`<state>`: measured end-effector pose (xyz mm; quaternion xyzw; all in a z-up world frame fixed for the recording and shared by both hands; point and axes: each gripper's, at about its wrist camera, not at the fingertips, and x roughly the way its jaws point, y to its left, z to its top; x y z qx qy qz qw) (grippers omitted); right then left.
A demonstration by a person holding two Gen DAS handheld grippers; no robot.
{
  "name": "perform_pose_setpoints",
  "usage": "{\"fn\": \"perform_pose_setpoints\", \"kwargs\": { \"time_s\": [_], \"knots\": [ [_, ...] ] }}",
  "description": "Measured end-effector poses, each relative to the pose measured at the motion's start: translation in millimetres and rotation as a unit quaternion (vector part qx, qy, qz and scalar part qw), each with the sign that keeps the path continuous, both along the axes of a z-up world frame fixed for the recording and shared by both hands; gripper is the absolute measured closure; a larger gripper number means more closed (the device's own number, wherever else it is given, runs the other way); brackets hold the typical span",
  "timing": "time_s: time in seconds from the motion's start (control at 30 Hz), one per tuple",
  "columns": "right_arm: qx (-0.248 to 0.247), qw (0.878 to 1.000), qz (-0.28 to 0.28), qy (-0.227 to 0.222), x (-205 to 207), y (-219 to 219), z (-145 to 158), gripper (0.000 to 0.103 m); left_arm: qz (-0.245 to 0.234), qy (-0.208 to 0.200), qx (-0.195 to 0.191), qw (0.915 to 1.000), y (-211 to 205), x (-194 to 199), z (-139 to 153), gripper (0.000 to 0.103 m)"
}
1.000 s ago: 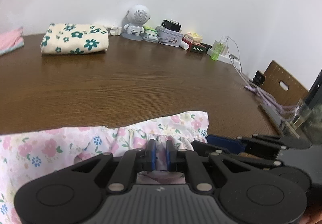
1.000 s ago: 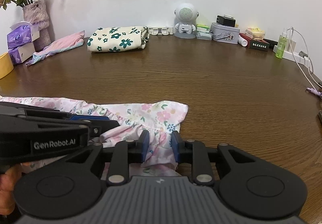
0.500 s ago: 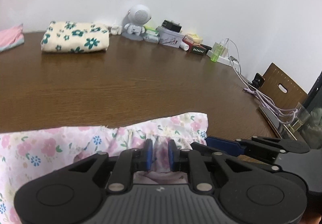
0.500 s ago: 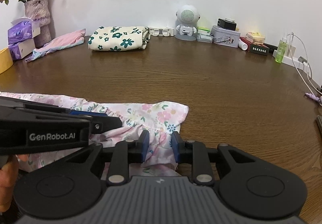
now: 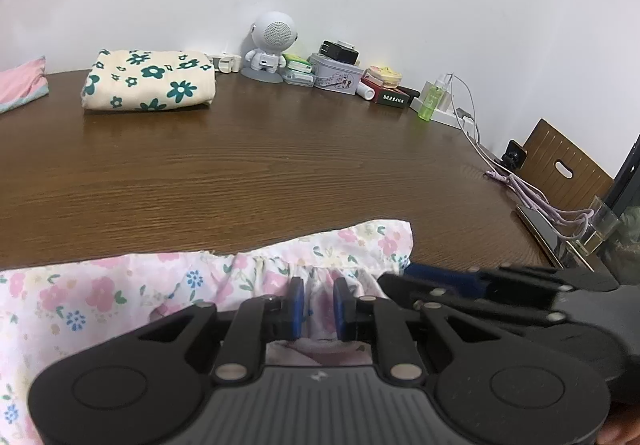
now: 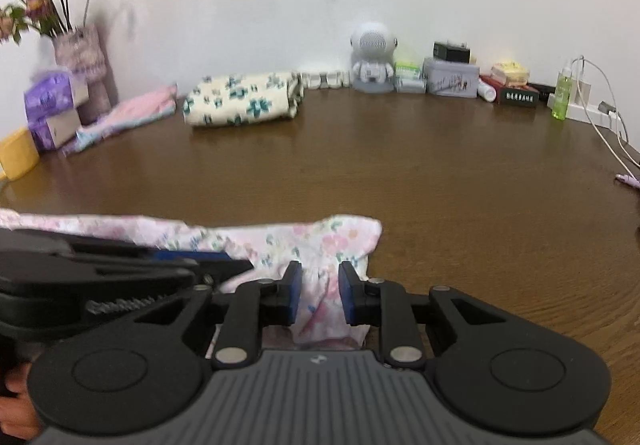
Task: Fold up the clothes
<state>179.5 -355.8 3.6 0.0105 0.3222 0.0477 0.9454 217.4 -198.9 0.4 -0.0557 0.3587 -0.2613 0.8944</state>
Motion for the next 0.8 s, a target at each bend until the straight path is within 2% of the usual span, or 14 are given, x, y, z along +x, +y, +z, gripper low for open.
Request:
{"fn": "perform_pose_setpoints", "kwargs": {
  "time_s": [0.13, 0.27, 0.37, 0.5, 0.6, 0.73, 0.8],
  "knots": [
    [-0.017, 1.000, -0.002, 0.016, 2.8, 4.9, -5.8, 0.083, 0.005, -0.023, -0.001, 0.9997, 21.6, -8.7, 14.5, 0.089],
    [-0.012, 1.000, -0.003, 0.011, 1.1, 4.1, -3.0, 0.082, 0.029, -0.038, 0.004, 0.9988, 51.3, -9.7, 21.1, 0.090],
    [0.000, 1.000, -0.004, 0.000, -1.2, 2.4, 1.4, 0.082, 0.044, -0.020, -0.001, 0.9988, 62.8, 1.8, 15.8, 0.090],
    [0.018, 1.000, 0.000, -0.023, -4.7, 5.3, 7.5, 0.082, 0.035, 0.018, -0.002, 0.9992, 61.2, 15.4, 4.3, 0.091],
    [0.031, 0.999, 0.003, -0.041, -7.4, 8.1, 12.0, 0.082, 0.030, 0.012, 0.012, 0.9994, 57.9, 13.0, 1.0, 0.092],
    [0.018, 1.000, 0.014, -0.019, 1.4, 19.3, 4.4, 0.082, 0.031, 0.009, 0.012, 0.9994, 56.7, 8.2, 0.0, 0.092],
    [0.000, 1.000, 0.013, -0.003, 4.2, 25.1, -1.3, 0.082, 0.034, 0.001, -0.002, 0.9994, 59.9, 7.4, 3.7, 0.092]
  ]
}}
